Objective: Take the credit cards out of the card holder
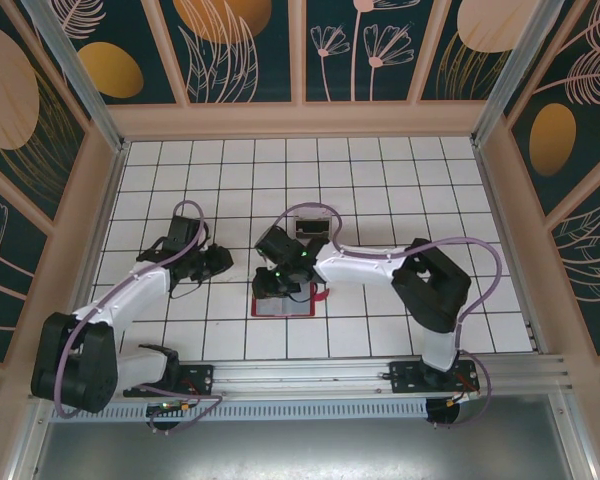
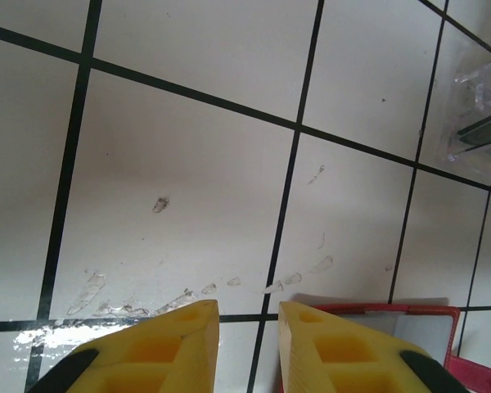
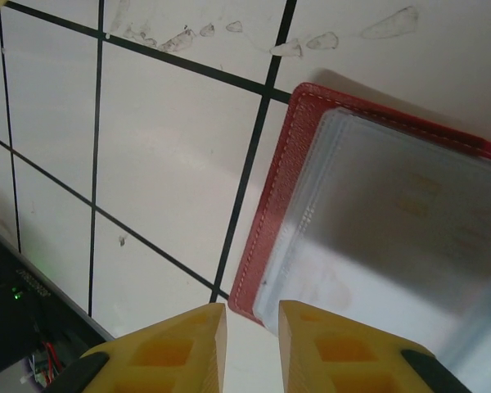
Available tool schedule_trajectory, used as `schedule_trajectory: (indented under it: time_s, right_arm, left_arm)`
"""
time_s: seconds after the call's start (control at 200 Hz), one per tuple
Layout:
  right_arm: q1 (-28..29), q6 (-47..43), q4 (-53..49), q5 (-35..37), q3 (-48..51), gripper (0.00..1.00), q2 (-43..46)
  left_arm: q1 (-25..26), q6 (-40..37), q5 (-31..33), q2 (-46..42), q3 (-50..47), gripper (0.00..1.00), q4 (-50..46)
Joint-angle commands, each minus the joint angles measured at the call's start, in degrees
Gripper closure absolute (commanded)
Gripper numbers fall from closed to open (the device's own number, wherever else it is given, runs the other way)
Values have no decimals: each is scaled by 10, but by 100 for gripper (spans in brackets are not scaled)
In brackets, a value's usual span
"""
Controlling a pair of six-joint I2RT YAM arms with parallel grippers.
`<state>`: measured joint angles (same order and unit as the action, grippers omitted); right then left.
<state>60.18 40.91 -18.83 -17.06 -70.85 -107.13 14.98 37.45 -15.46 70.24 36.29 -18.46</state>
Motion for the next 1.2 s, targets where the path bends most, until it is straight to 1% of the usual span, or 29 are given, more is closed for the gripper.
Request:
schedule_trajectory:
  time_s: [0.0, 0.24, 0.631, 0.911, 1.196]
  right_arm:
    - [5, 11, 5, -4, -24, 74, -23]
    - [6, 11, 12, -15, -22, 70, -43]
    - [6, 17, 16, -20, 2, 69, -54]
    - [6, 28, -17, 14, 27, 66, -35]
    - [9, 36, -82, 73, 36, 64, -8]
  left_arm:
    - [-3, -11, -6, -17, -5, 73, -22]
    - [-3, -11, -6, -22, -6, 72, -27]
    - [-2, -12, -13, -19, -6, 71, -26]
    - [-2, -14, -15, -14, -2, 71, -25]
    - [-3, -14, -18, -4, 4, 71, -26]
